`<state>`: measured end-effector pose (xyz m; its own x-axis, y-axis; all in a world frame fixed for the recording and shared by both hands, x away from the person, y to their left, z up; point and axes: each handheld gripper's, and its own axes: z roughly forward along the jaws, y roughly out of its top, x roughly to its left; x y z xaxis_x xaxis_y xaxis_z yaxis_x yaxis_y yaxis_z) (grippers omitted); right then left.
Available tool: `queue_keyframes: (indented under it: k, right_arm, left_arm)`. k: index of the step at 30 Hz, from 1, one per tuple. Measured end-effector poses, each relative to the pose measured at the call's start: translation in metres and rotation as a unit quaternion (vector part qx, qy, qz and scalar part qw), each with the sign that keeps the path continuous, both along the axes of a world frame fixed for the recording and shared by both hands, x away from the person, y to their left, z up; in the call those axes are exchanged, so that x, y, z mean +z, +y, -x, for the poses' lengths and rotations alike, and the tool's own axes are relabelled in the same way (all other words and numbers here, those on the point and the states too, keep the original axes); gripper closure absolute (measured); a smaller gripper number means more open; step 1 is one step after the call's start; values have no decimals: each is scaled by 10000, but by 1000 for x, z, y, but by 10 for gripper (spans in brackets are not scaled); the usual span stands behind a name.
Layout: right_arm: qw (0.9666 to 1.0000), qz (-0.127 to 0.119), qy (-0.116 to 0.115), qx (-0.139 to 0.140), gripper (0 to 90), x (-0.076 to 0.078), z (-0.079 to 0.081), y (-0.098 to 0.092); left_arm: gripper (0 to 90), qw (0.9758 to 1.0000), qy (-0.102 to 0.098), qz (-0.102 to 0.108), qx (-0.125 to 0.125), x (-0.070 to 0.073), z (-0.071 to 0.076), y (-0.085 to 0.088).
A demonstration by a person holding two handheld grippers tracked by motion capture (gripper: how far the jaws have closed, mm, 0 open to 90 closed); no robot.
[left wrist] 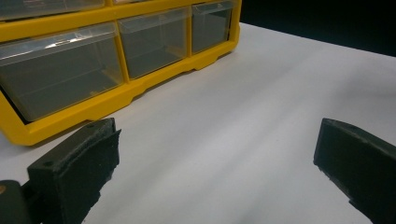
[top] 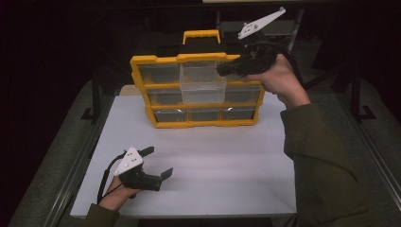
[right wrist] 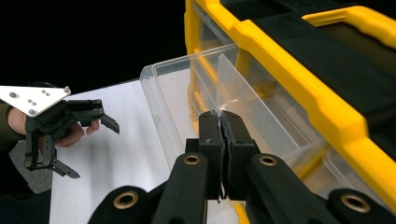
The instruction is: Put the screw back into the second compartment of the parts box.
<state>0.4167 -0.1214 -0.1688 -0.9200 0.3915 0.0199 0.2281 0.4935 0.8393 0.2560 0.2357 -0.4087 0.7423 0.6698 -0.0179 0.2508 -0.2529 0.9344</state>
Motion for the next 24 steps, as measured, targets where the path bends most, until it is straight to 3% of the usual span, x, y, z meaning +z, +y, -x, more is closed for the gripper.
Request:
queue_keyframes:
  k: [6, 15, 24]
  right_arm:
    - [9999, 117, 109, 37, 871, -7, -7, 15]
    - [9990, 443, 87, 61, 870, -14, -12, 27]
    - [9994, 348, 8, -86, 791, -12, -12, 24]
  left_arm:
    - [0, 10000, -25, -6, -2, 0, 0, 1]
    - [0, 10000, -36, 2, -7, 0, 0, 1]
    - [0, 10000, -24, -13, 1, 0, 0, 1]
